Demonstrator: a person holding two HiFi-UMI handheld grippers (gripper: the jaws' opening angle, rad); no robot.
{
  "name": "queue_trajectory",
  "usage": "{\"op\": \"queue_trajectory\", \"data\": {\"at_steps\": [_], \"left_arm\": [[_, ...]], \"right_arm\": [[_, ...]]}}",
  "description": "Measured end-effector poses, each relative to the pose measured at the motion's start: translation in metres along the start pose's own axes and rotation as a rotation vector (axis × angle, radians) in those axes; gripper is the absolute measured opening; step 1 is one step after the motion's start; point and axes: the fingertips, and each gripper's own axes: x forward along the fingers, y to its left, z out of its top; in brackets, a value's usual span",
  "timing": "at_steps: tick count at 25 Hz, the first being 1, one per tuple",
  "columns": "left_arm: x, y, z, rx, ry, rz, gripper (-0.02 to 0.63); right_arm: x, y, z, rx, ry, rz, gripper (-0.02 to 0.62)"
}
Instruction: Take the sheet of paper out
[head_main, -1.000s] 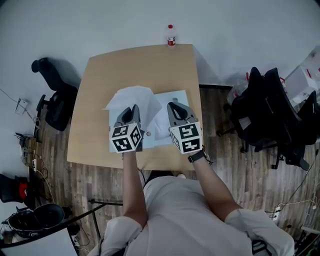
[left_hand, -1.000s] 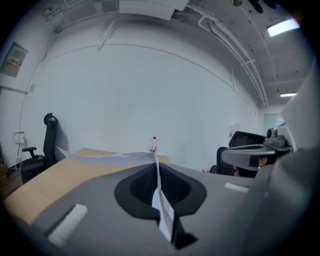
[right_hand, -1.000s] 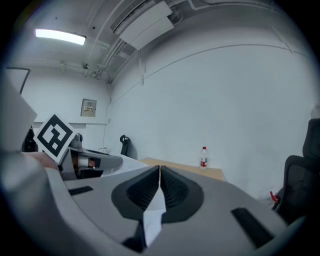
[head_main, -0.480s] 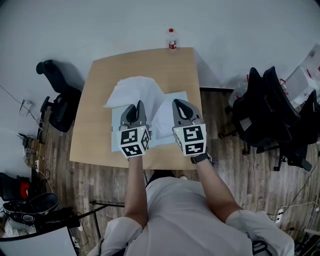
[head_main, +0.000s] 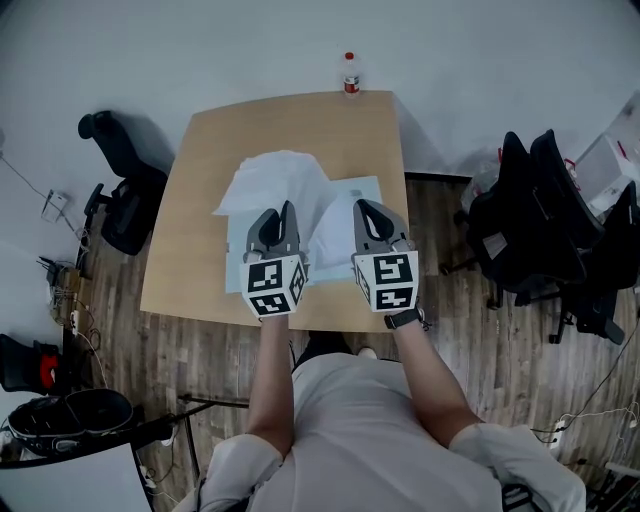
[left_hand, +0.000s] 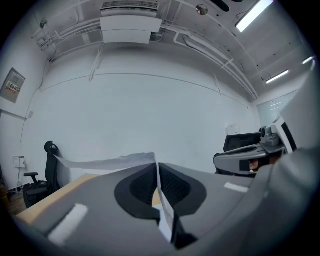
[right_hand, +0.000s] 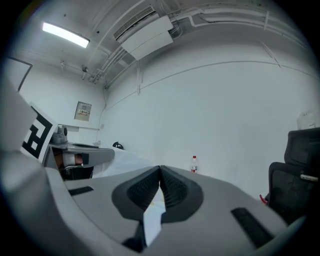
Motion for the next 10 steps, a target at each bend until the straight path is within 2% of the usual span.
{"op": "queue_trajectory", "data": {"at_steps": [10], "left_arm": [[-0.021,-0.023,-0.007,0.015,0.014,-0.019,0.009]], "right_arm": [[-0.028,-0.009,-0.005,0.015,-0.008,-0.034,0.012]]}}
